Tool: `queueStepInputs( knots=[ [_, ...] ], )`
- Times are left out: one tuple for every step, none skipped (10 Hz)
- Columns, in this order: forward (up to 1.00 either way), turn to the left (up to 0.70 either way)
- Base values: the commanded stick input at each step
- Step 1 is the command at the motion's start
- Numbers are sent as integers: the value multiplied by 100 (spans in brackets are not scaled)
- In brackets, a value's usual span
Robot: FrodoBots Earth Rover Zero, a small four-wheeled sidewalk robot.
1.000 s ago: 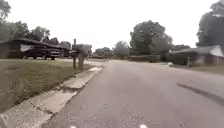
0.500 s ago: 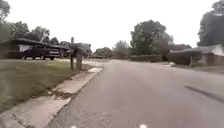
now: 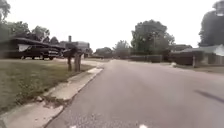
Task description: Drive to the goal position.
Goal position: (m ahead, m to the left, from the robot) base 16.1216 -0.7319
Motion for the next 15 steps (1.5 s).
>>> queueStepInputs(
  knots=[
    [70, 0],
    [70, 0],
    [70, 0],
    [70, 0],
    [70, 0],
    [70, 0],
    [70, 0],
    [70, 0],
    [70, 0],
    [70, 0],
    [70, 0],
    [70, 0],
    [70, 0],
    [70, 0],
    [70, 0]
  ],
)
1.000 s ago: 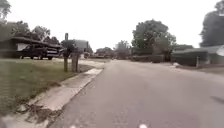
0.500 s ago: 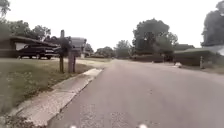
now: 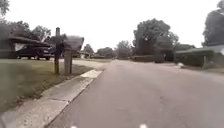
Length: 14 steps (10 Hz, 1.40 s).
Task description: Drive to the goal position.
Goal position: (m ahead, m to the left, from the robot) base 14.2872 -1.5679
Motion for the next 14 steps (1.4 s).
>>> queueStepInputs(
  knots=[
    [70, 0],
    [70, 0],
    [70, 0],
    [70, 0],
    [70, 0],
    [70, 0],
    [70, 0],
    [70, 0],
    [70, 0],
    [70, 0],
    [70, 0],
    [70, 0],
    [70, 0],
    [70, 0]
  ],
)
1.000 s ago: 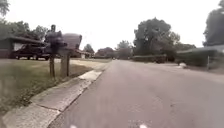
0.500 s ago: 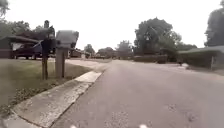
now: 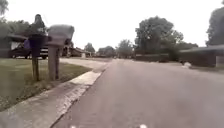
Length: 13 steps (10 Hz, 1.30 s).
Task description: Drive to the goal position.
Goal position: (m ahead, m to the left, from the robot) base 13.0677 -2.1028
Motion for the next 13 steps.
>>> queueStepInputs(
  knots=[
    [70, 0],
    [70, 0],
    [70, 0],
    [70, 0],
    [70, 0],
    [70, 0],
    [70, 0],
    [70, 0],
    [70, 0],
    [70, 0],
    [70, 0],
    [70, 0],
    [70, 0]
  ],
)
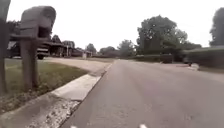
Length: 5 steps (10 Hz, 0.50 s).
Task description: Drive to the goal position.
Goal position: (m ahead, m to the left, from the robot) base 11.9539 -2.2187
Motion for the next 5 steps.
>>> queueStepInputs(
  knots=[
    [70, 0],
    [70, 0],
    [70, 0],
    [70, 0],
    [70, 0]
  ],
)
